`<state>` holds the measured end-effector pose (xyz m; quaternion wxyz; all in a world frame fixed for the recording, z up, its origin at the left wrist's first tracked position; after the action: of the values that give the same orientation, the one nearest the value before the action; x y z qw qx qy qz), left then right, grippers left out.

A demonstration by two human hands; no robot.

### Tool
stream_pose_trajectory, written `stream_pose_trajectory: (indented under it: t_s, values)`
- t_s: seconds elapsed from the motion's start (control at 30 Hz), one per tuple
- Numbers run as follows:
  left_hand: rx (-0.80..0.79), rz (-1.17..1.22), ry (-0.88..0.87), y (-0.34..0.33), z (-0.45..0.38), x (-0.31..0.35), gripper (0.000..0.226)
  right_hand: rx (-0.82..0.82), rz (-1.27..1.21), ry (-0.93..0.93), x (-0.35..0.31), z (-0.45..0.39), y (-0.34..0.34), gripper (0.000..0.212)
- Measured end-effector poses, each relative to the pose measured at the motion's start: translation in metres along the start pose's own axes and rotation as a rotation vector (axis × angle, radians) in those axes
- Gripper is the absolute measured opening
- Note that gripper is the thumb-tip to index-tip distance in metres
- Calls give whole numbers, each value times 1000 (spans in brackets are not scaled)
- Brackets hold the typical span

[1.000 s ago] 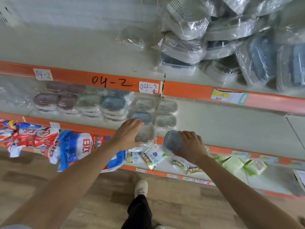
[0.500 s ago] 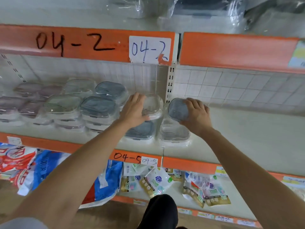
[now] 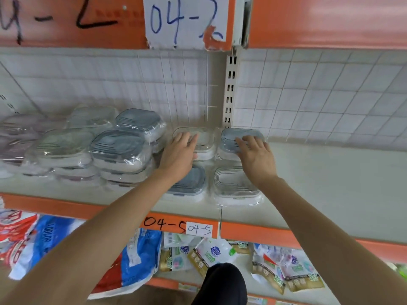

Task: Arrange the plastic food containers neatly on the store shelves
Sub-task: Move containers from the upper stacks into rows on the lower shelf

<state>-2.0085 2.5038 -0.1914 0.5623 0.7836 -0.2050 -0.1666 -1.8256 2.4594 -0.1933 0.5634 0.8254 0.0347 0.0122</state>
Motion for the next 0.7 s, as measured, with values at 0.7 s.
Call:
stream_pose_trajectory:
  t_s: [0.7]
  values:
    - [-222, 237, -70, 74, 107, 56, 20, -426, -39, 144, -66, 84, 69, 40]
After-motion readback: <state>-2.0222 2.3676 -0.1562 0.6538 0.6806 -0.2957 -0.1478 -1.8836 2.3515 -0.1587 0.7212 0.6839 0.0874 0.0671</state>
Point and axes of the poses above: each hand's wrist, its own z-axis away from the middle knuckle, its own y-axis out of the back of the hand, x = y × z, the point moved 6 cm from there along -z, towards the middle knuckle, and after that the axes turned 3 degrees about z, right-handed, at the moved point
